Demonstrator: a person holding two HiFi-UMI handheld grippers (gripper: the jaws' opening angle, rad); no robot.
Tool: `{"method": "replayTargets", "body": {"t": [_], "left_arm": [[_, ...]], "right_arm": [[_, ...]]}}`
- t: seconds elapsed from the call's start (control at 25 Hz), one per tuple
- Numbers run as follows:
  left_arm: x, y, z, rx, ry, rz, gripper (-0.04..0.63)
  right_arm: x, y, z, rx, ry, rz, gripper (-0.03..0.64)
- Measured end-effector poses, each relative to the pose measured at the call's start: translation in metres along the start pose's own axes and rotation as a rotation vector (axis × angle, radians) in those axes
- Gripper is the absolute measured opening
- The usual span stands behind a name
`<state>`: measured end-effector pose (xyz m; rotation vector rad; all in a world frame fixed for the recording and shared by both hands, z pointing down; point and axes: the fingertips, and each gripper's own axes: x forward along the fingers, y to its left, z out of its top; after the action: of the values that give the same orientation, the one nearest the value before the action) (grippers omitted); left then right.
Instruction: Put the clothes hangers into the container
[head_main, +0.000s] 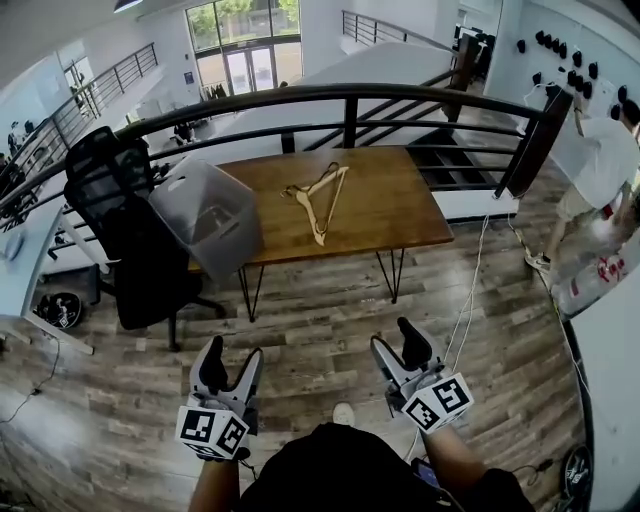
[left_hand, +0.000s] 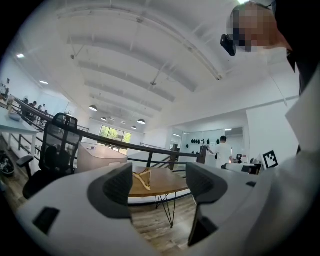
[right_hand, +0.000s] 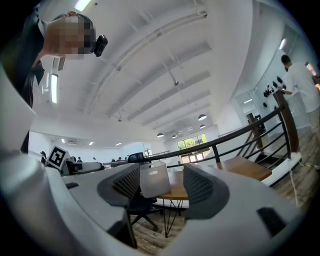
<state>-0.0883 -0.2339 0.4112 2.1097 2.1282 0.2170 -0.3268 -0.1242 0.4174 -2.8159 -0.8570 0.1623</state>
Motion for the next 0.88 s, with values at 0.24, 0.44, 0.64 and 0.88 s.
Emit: {"method": "replayTargets", "body": {"t": [0.24, 0.44, 0.64, 0.88], "left_arm": [[0.051, -0.02, -0.004, -0.007, -0.008, -0.002, 0.324], [0.083, -0.035, -0.007, 0.002, -0.007, 0.013, 0.324], [0.098, -0.038, -0.01, 0.02, 0.007, 0.025, 0.324], [0.109, -0.014, -0.019, 0.028, 0.032, 0.055, 0.324]], "right_arm": [[0.021, -0.042, 0.002, 0.007, 0.008, 0.021, 0.238], [0.033, -0.066, 0.003, 0.03, 0.017, 0.051, 0.222], [0.047, -0.085, -0.006, 0.057, 0.044, 0.059, 0.21], [0.069, -0.091, -0.024, 0.071, 0.097, 0.066, 0.179]]}}
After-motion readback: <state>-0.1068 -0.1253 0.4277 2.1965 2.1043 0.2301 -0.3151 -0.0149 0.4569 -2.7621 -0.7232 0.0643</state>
